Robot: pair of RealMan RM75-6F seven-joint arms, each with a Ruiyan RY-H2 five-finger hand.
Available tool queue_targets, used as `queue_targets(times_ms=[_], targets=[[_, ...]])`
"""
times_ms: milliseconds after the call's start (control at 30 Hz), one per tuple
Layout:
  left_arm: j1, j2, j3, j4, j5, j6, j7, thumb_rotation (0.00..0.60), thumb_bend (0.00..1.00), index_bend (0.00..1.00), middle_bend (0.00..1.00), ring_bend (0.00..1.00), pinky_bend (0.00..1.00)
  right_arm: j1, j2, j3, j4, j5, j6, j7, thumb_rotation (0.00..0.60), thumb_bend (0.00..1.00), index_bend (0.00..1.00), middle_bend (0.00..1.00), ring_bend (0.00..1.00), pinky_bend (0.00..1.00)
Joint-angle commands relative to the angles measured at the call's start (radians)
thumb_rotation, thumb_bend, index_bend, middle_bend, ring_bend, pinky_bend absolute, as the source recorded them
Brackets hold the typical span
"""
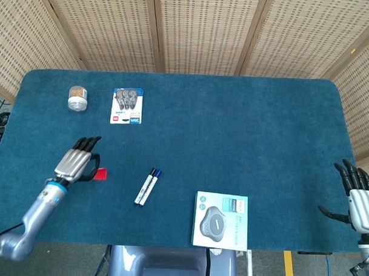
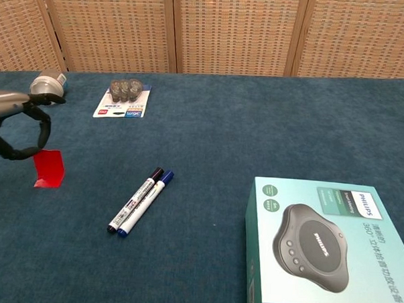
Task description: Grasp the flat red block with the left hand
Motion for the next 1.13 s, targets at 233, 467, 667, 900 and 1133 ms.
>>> queue_targets(times_ms=[233,467,667,900,1133], targets=[[0.196,0.160,0.155,-0.054,0.298,0.298,-0.236,0.600,0.50,0.73,0.00,0.00,0.00,-0.004,0.000,-0.005,-0.012,-0.012,0.013,-0.019,0.600,0.03,0.05,0.00,0.00,0.00],[0.208,0.194,0.054,-0.025,0.190,0.326,-0.371,0.600,0.44,0.56,0.00,0.00,0.00,-0.008,0.002,-0.001,-0.015,-0.007,0.020,-0.019,0.600,0.03,0.05,0.00,0.00,0.00],[0.236,0.194,-0.002,-0.025,0.132,0.366,-0.376,0.600,0.15,0.02,0.00,0.00,0.00,-0.010,0.004,0.004,-0.010,0.002,0.022,-0.009,0.600,0.03,0.05,0.00,0.00,0.00],[0.281,0.223,-0.006,-0.067,0.104,0.395,-0.308,0.600,0.00,0.00,0.00,0.00,0.00,-0.014,0.005,0.005,-0.011,-0.003,0.034,-0.009,0.600,0.03,0.05,0.00,0.00,0.00],[0.352,0.251,0.008,-0.131,0.113,0.456,-0.284,0.600,0.00,0.00,0.00,0.00,0.00,-0.022,0.007,0.004,-0.018,-0.012,0.054,-0.014,0.600,0.03,0.05,0.00,0.00,0.00]])
